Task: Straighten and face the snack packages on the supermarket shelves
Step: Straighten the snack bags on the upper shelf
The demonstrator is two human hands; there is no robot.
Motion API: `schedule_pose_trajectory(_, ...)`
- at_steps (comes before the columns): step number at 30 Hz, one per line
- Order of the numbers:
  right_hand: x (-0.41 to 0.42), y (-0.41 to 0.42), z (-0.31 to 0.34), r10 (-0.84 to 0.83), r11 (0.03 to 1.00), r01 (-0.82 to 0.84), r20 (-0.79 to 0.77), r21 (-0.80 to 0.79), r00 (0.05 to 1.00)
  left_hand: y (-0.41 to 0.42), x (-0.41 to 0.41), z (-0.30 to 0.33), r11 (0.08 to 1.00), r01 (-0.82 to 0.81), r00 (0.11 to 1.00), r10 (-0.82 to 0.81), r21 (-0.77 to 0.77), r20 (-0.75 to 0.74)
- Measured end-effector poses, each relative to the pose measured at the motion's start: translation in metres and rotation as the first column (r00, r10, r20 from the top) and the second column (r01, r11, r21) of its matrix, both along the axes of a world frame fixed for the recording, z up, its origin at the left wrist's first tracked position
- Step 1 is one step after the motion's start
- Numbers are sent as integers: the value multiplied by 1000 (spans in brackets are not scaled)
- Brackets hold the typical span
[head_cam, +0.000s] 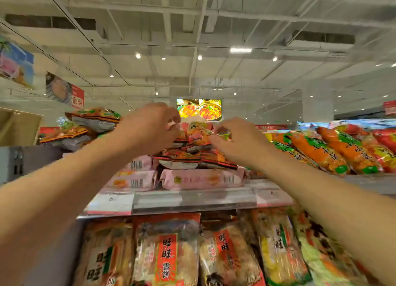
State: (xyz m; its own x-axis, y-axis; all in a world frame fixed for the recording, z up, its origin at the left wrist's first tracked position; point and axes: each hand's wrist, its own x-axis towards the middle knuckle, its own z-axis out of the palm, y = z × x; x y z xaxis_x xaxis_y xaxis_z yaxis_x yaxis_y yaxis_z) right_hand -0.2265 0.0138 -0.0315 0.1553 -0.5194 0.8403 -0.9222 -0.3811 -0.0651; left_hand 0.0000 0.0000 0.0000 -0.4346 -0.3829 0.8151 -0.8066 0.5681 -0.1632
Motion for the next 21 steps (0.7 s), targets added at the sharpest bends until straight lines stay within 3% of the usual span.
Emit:
schedule_pose_trajectory(4, 8, -35, 16, -149, 974, 128, 103, 186, 983, -29, -8, 15, 894, -396, 916, 369, 212, 153)
schedule_pose_trajectory(8, 12, -57, 20, -116, 956, 68, 153, 287, 981, -50, -14, 13, 808, -523, 845, 451, 271, 288)
schedule_pose_trajectory(15, 12, -72, 20, -37, 957, -31, 226, 288, 973, -58, -26, 15, 803, -536, 833, 455, 259, 314)
schedule_pose_trajectory(21, 11, -77, 12, 114, 951, -223, 426, 216, 897, -51, -33, 14, 915, -319, 948, 311, 249, 72)
